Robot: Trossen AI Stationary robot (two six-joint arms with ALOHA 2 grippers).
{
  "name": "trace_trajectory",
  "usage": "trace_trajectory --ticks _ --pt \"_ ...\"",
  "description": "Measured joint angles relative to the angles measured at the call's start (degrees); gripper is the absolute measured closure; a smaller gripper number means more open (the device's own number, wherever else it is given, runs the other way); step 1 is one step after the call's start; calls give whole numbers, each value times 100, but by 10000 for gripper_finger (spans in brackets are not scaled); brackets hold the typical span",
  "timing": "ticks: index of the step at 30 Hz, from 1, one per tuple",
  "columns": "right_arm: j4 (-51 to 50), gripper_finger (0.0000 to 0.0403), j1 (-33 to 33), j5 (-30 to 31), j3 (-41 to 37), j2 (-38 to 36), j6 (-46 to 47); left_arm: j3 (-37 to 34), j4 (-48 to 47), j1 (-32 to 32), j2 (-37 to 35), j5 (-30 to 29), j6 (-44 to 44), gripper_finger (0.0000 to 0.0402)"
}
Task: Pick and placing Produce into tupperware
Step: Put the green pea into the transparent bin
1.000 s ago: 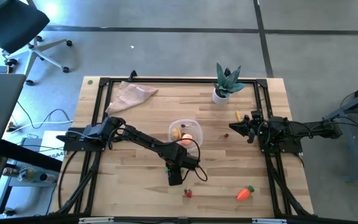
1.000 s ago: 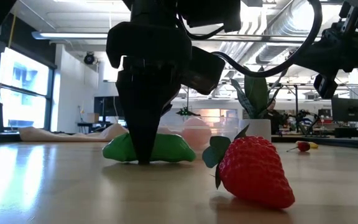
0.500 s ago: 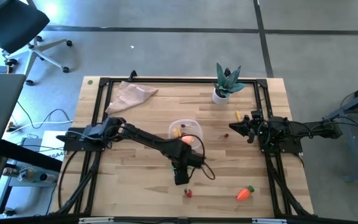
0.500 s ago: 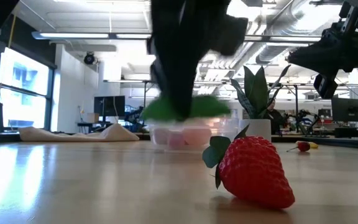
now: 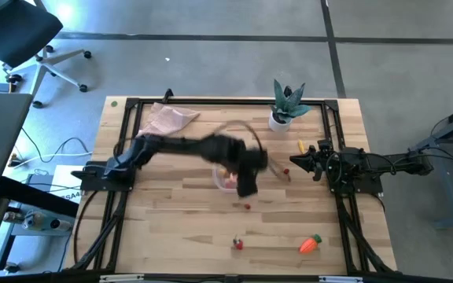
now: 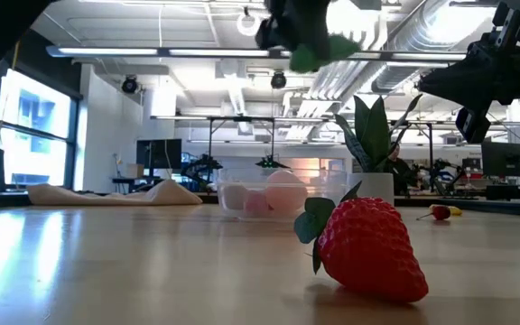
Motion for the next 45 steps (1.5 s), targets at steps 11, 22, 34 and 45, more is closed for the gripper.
trace_trajectory --ticks 11,22,34,45 --pt "-2 366 0 0 0 -2 0 -31 -202 1308 350 742 870 268" --pt "0 366 0 0 0 -3 0 -33 -938 1375 1222 815 1212 268" --pt "0 366 0 0 0 -2 0 -31 -822 1318 1558 1093 1194 268" --pt "0 366 0 0 -1 -2 0 -28 -776 1292 1577 1078 996 268"
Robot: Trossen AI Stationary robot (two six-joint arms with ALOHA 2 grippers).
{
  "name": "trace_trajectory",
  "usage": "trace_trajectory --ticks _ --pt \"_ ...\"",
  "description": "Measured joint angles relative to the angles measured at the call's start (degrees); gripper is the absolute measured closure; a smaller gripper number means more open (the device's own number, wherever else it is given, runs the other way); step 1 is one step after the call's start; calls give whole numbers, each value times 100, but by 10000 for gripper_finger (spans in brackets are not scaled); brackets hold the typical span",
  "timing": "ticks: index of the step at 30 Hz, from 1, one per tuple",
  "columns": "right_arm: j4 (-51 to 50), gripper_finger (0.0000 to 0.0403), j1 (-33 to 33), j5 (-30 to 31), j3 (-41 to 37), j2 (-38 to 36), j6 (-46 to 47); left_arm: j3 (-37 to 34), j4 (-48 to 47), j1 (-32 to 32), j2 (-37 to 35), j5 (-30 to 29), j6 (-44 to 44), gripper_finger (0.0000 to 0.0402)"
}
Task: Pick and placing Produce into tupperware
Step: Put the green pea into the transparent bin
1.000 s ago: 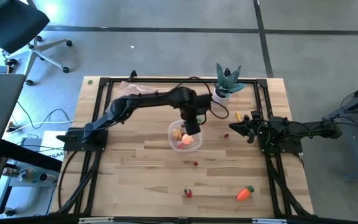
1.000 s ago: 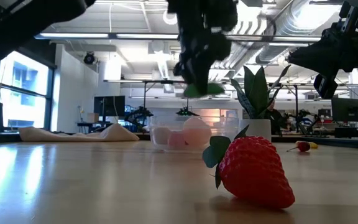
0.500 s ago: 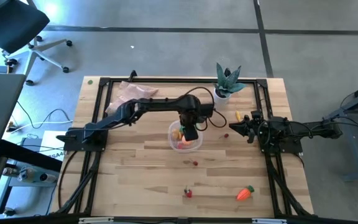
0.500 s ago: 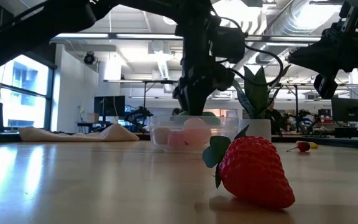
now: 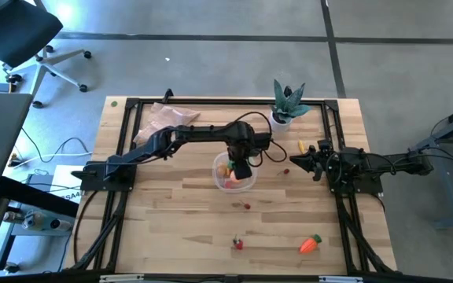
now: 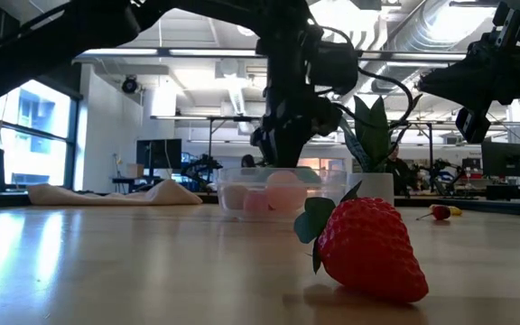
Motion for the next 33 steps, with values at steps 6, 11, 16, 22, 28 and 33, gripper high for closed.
trace_trajectory --ticks 6,11,16,22,28,33 --pt "0 366 0 0 1 0 0 -1 -2 2 61 2 -20 268" --pt "-2 366 0 0 0 0 0 -3 -14 2 94 -9 -21 268" --pt "-1 366 0 0 1 0 0 -3 -20 2 92 -13 -23 268" --pt "0 366 0 0 1 0 0 -3 -18 2 92 -15 -23 268" --pt "0 366 0 0 0 0 0 -3 -20 2 92 -15 -25 268" --pt "-2 366 0 0 0 0 0 -3 -52 2 92 -17 -25 262"
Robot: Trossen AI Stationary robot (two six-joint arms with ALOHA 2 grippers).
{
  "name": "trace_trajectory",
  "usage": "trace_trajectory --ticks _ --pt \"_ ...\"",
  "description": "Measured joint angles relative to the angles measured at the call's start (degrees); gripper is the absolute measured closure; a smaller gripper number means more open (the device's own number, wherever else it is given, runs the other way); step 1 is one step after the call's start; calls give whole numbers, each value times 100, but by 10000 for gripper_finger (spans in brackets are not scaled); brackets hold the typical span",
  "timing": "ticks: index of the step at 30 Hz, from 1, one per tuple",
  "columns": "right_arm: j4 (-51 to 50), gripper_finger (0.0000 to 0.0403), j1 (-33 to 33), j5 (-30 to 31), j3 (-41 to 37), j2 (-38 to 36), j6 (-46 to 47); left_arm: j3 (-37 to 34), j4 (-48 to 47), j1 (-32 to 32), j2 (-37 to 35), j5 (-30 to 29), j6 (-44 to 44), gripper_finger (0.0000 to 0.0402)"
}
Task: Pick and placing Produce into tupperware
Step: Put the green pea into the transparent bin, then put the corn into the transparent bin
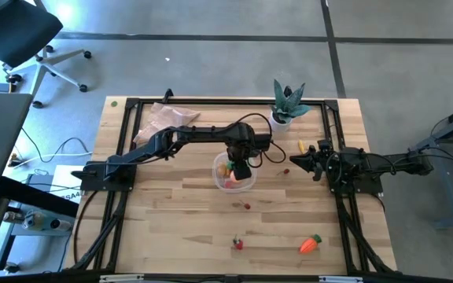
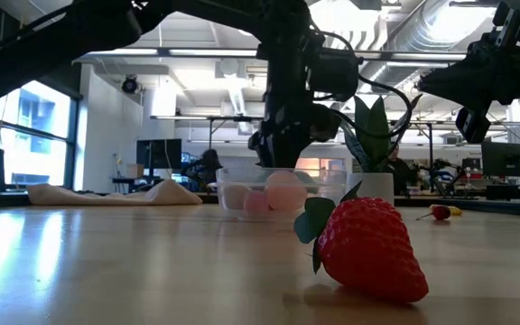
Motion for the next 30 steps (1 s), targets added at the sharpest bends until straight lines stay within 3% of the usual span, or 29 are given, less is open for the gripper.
trace_trajectory --ticks 12,20,30 --pt "2 366 0 0 2 0 0 0 -72 -2 0 87 -129 176" --pt "2 366 0 0 2 0 0 0 -621 -2 -38 192 -278 176" --pt "2 366 0 0 1 -2 0 99 -607 -60 -302 650 -527 200"
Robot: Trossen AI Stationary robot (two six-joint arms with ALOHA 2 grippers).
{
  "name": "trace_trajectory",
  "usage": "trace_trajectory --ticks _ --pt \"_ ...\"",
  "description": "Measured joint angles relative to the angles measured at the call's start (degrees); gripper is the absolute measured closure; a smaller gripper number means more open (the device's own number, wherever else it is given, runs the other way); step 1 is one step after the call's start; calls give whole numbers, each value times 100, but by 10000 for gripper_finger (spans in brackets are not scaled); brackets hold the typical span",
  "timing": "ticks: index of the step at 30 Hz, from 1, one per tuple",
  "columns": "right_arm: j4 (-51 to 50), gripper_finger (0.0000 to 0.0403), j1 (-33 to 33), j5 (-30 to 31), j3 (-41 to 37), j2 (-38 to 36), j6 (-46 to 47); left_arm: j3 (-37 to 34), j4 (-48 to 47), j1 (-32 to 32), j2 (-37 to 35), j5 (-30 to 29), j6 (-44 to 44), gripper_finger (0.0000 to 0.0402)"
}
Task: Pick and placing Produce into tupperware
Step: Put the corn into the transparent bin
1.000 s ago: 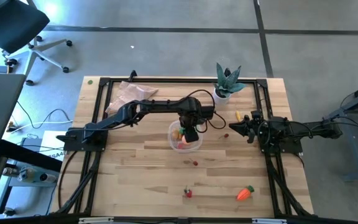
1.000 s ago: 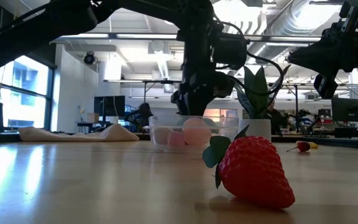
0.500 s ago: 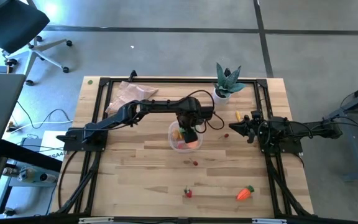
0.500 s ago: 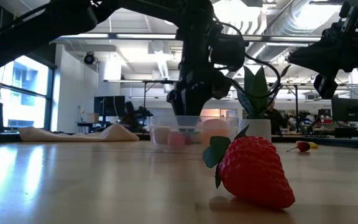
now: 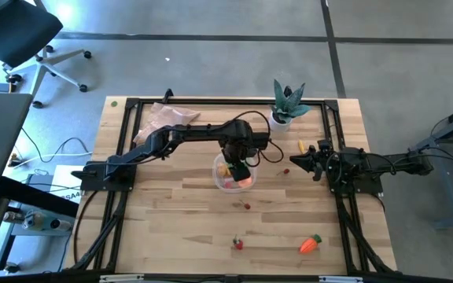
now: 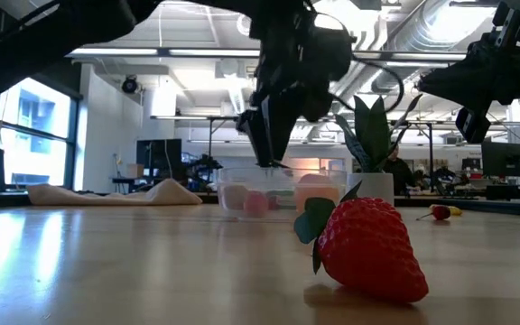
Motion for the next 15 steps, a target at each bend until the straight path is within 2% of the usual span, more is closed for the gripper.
trace_trajectory --ticks 10,15 --pt "-1 366 0 0 0 4 0 74 429 -305 -856 337 -174 208" --pt "0 366 0 2 -1 4 0 76 923 -853 -1347 412 570 208"
